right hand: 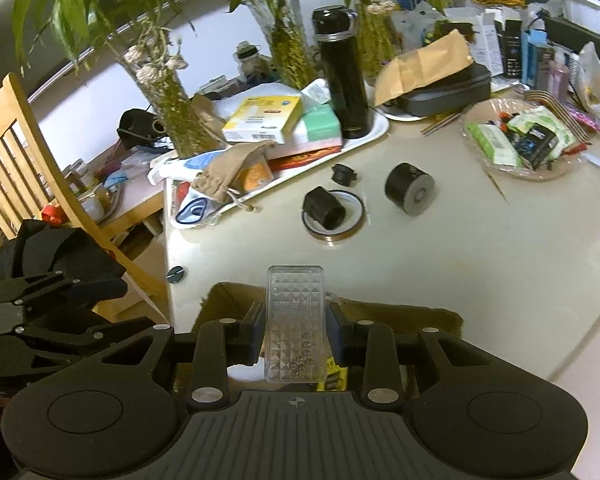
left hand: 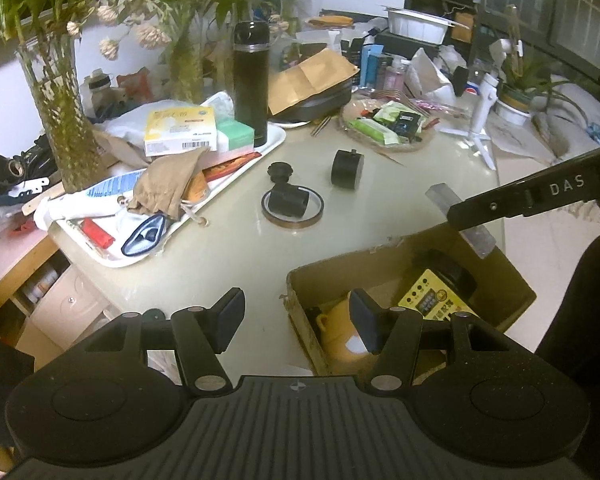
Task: Organize rigid objects
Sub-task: 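Lower the clear tray into the box with the right gripper and release, then open both grippers and withdraw them from the box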
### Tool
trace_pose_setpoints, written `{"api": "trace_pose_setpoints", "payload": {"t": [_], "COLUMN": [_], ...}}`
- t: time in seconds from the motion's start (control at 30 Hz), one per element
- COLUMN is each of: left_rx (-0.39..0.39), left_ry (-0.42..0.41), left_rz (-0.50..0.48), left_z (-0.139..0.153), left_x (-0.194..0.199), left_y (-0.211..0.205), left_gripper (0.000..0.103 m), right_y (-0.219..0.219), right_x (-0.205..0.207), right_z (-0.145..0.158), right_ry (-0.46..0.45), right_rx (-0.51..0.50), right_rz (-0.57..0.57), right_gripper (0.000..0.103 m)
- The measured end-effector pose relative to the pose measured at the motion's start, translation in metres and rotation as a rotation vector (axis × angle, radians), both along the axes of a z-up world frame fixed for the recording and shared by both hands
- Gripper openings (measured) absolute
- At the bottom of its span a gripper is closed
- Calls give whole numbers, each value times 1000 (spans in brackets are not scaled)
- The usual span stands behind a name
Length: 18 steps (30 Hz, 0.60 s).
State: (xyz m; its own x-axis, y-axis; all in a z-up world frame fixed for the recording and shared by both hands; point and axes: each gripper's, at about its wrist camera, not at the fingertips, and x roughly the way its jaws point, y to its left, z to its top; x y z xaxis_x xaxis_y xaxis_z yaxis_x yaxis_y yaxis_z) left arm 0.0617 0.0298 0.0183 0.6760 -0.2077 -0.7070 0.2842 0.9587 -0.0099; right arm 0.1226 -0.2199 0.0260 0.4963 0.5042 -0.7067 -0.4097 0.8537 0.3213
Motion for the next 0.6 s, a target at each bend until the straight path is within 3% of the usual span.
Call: {"api": "trace_pose_setpoints", "payload": {"t": [0.07,0.1,0.13,0.23,0.4,0.6], "left_rx": [2,3,5,1,4,7], "left_ry": [1,2,2,2,10,22], "left_rz": [-1,-2,-2,-1,5,5], "left_z": [-1,-2,-2,-2,-4,-5], "left_x": [-1,-1,-2,-2,-2,0], "left_y": [0,1,1,1,3,2], "left_gripper": [57,57,57,57,57,57], "right_y": [7,11,13,13,4,-13], "right_x": [2,3,4,1,0,-6], "right_z": [-5,-8,-11,-12,-15,-23], "right_ry": [17,27,29,6,3,-9], "right_rx": [-22,-34,-50,-59,-52,-70], "right_rz": [27,35,33,27,13,-19], "right_gripper": [36,46,64,87,99,103]}}
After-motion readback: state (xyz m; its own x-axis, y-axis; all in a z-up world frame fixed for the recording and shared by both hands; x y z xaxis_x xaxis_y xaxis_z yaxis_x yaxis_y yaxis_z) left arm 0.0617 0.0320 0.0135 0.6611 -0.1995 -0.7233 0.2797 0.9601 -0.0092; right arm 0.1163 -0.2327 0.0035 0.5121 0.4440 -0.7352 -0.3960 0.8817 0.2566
